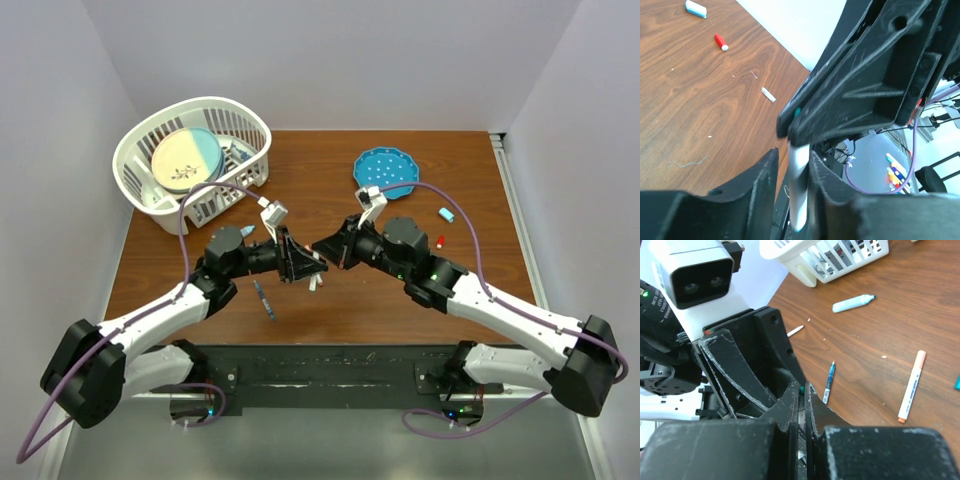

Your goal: Insert the pens into the pen caps

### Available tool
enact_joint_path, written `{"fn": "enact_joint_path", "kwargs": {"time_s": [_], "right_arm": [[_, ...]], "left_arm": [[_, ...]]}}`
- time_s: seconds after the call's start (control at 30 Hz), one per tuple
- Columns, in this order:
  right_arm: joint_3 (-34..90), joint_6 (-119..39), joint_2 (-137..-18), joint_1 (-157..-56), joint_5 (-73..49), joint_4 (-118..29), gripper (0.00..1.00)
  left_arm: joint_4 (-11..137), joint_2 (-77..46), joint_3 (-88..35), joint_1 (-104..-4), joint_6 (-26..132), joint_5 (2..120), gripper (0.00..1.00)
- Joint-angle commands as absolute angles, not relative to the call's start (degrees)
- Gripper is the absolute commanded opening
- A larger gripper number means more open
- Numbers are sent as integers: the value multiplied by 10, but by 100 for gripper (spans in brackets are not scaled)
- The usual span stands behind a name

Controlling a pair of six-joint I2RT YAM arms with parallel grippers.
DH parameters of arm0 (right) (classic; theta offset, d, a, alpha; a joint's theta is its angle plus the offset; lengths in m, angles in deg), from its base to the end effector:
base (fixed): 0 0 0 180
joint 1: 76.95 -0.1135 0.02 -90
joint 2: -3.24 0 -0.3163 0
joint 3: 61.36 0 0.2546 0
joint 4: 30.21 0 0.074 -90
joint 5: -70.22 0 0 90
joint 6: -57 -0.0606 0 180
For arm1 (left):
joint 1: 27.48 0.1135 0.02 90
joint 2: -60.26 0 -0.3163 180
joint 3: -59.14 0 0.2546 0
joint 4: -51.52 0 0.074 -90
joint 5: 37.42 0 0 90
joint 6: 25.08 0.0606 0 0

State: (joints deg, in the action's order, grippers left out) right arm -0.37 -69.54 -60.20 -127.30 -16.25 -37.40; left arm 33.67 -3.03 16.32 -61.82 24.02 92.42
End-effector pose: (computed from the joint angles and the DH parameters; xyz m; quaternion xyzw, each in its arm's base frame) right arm 0.1666 0.2068 0.3630 -0.1115 0.7557 0.4605 0.4520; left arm 0.1736 -0.1656 0.3015 0.1961 0.6922 -0.5916 0.3640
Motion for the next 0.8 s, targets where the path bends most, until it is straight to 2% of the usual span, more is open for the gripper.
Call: {"fn": "enact_joint_path", "kwargs": {"time_s": [0.0,0.6,0.63,0.67,0.7,0.73,0.77], "right_arm": [[46,-661,-579,-1275,-191,-401,0],[80,-643,-589,-1274,-193,-426,0],[81,-643,-591,-1274,-191,-427,0],[81,-644,-594,-1275,-187,-427,0],[79,-646,-593,-1274,-186,-426,0],[79,-646,-595,-1274,-183,-423,0],[78,-649,-593,-1274,-183,-424,9]], "left_arm": [[337,-10,159,-616,263,929,37],[379,3,162,-616,288,933,37],[378,1,161,-616,288,934,30],[379,1,159,-616,288,935,11],[381,1,157,-616,290,935,1],[383,1,153,-617,290,935,0],[390,1,152,-615,291,935,0]]}}
